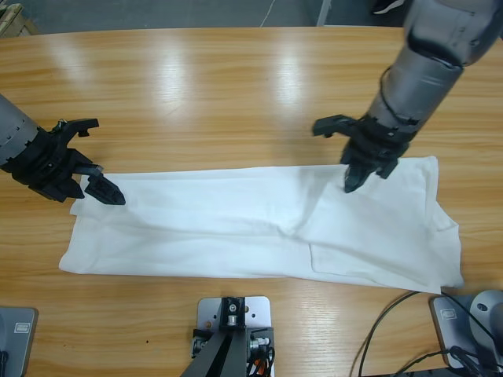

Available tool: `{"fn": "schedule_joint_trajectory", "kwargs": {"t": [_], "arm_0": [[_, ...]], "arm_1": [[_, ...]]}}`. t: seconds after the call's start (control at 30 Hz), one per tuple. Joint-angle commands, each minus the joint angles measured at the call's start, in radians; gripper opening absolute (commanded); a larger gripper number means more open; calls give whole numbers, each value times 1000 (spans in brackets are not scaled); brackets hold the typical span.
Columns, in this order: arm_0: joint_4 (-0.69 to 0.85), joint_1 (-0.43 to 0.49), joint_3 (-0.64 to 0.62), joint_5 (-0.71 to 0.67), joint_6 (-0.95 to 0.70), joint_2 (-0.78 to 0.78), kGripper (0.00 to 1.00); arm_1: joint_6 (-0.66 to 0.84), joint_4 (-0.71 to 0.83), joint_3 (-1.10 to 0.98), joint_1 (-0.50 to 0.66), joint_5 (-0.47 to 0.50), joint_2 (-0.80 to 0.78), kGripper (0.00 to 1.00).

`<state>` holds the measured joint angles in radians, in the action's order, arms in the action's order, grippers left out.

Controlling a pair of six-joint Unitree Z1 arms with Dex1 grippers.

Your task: Fold clothes

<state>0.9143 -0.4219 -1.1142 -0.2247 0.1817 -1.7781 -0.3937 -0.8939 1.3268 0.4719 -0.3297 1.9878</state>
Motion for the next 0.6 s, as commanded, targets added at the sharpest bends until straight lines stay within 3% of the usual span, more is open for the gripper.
{"fn": "schedule_joint_trajectory", "kwargs": {"t": [0.03, 0.2, 0.6], "arm_0": [[12, -9, 16, -19, -13, -50, 1000], [12, -10, 22, -20, -13, -47, 1000], [12, -10, 24, -21, -13, -41, 1000]], "arm_1": [[-55, -15, 49, 80, 66, 67, 0], [-79, -16, 59, 74, 88, 128, 0], [-163, 21, 60, 156, 8, 122, 0]]}}
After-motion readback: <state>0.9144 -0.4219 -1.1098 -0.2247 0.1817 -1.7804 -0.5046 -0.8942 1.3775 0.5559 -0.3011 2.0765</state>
